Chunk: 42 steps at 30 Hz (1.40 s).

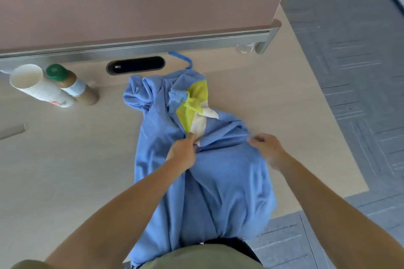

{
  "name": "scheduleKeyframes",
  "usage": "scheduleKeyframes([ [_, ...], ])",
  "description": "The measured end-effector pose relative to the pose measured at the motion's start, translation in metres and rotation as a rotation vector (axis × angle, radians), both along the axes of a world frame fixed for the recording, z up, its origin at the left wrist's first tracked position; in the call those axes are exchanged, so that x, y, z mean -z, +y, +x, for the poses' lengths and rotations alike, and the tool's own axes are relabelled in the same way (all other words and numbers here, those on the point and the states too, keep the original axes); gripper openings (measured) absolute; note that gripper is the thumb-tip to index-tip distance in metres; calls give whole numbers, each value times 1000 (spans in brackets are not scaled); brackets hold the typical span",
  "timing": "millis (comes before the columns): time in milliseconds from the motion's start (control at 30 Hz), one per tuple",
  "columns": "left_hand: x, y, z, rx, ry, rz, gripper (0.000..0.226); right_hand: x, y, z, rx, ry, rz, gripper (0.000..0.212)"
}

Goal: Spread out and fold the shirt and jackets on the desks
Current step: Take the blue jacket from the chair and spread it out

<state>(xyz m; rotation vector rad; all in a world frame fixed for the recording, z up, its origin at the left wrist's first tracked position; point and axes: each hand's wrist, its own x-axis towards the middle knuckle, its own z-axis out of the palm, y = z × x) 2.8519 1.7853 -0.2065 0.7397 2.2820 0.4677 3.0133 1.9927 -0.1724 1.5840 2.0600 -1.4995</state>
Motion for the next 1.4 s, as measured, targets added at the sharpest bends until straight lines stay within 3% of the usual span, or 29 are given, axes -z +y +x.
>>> scheduleKeyframes([
  [67, -10, 2, -5, -35, -34, 57, 16, -24, 32, -6, 84, 125, -39, 25],
  [133, -21, 13, -7, -198, -115, 174, 12, -49, 58, -17, 114, 231, -111, 22],
  [233, -38, 34, -15, -736, -463, 463, 3, -66, 71, -28, 74, 254, -308, 29],
  [300, -46, 40, -17, -948, -642, 616, 7, -54, 67, -26, -113, 131, -248, 28],
  [433, -55, 38, -2, -1033, -629, 615, 14, -9, 52, -8, -510, -228, -127, 19],
  [533, -59, 28, 0, -1146, -645, 602, 14, 8, 44, 0, -577, -185, -48, 24],
  [700, -60, 8, -14, -1334, -440, 490, 19, -3, 33, 12, -630, -201, -181, 13],
  [800, -53, 3, -11, -1209, -344, 356, 17, 6, 30, 32, -683, -164, -140, 23],
  [867, -54, 11, -1, -1071, -307, 331, 20, -2, 40, 35, -532, -89, -99, 14],
  [933, -54, 23, 8, -932, -237, 313, 22, -16, 67, 32, -332, 24, 12, 25],
  [1033, -59, 44, 17, -816, -167, 370, 21, -57, 127, 23, -104, 186, 363, 11],
  [1067, -60, 50, 18, -789, -177, 415, 22, -74, 144, 20, -65, 227, 484, 16],
  [1200, -67, 73, 22, -613, -231, 471, 40, -122, 189, 16, -178, 348, 1021, 37],
  [1300, -68, 85, 26, -507, -235, 498, 49, -99, 192, 21, -358, 175, 1309, 40],
  [1333, -68, 89, 29, -507, -254, 519, 49, -85, 189, 25, -425, 37, 1260, 43],
  [1400, -69, 95, 33, -500, -265, 537, 51, -56, 176, 34, -534, -364, 964, 52],
])
